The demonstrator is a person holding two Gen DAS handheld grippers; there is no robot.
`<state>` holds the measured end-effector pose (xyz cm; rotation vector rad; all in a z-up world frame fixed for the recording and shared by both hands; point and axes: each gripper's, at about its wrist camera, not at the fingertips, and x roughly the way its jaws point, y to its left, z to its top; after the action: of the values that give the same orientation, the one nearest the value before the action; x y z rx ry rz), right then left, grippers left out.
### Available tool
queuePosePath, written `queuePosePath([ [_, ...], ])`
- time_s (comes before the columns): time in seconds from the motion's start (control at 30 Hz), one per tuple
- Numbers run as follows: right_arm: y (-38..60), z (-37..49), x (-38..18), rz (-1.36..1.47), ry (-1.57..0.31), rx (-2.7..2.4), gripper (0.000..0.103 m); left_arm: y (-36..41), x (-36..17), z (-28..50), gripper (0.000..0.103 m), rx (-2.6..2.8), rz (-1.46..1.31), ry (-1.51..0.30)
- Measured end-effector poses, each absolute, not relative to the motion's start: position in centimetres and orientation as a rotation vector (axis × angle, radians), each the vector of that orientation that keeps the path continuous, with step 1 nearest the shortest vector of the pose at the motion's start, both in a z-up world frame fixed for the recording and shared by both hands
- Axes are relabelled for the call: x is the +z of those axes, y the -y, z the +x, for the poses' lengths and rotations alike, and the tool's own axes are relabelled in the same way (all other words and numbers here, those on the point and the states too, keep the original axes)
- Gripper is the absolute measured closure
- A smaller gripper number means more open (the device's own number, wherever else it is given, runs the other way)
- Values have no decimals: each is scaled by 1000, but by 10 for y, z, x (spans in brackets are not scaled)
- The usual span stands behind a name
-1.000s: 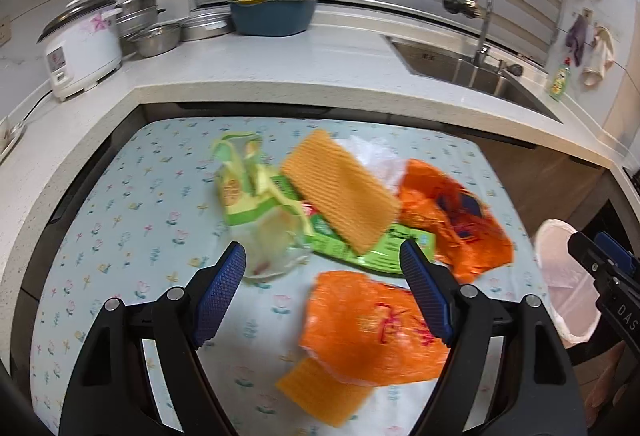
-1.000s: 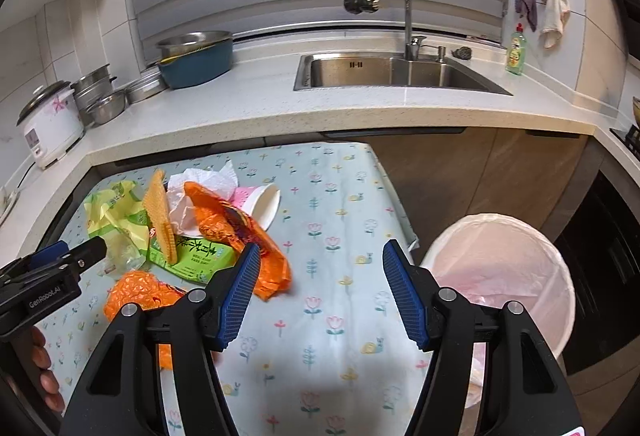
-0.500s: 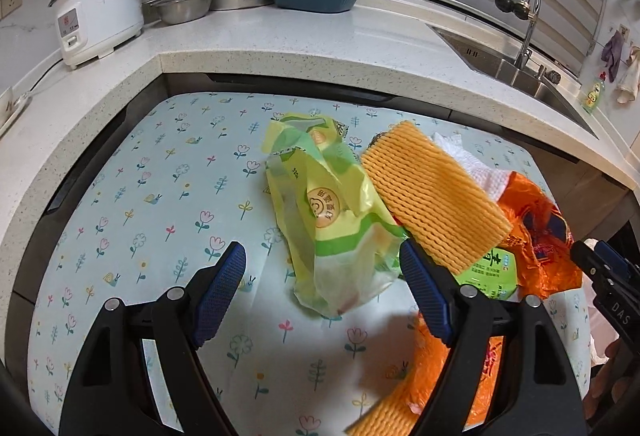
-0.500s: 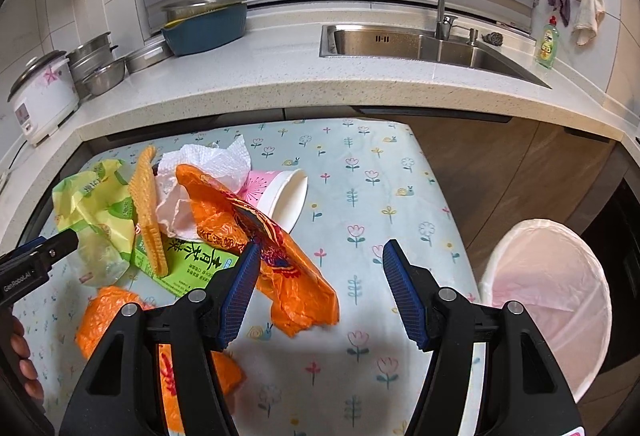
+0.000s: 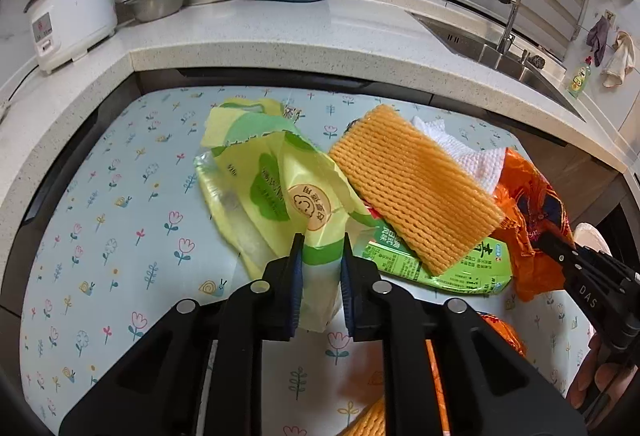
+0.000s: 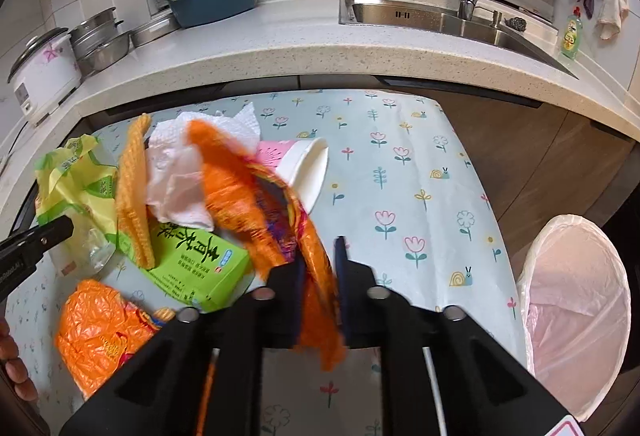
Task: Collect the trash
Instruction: 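Grasp the yellow-green snack bag with the left tool while the right tool grasps the orange printed bag, then carry both bags over the bin and open both tools to drop them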
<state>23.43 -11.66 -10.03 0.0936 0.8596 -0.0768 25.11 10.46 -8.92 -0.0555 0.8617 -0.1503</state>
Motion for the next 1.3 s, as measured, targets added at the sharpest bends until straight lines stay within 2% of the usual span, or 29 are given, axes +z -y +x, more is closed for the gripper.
queuePosePath([
  [0.07,115,229,-94,94,-843,-66,99,-102,-82,246,87,-153,-54,-844],
  [0.57,157,165,-22,163,-687,-112,99,-45,-14,196,88,-259,-15,-733],
  [0.9,218,105,-11,217,-655,-215,99,35,2,155,87,-404,46,-716],
  [1.3,300,43,-23,289,-661,-371,99,144,-1,114,87,-629,102,-732],
])
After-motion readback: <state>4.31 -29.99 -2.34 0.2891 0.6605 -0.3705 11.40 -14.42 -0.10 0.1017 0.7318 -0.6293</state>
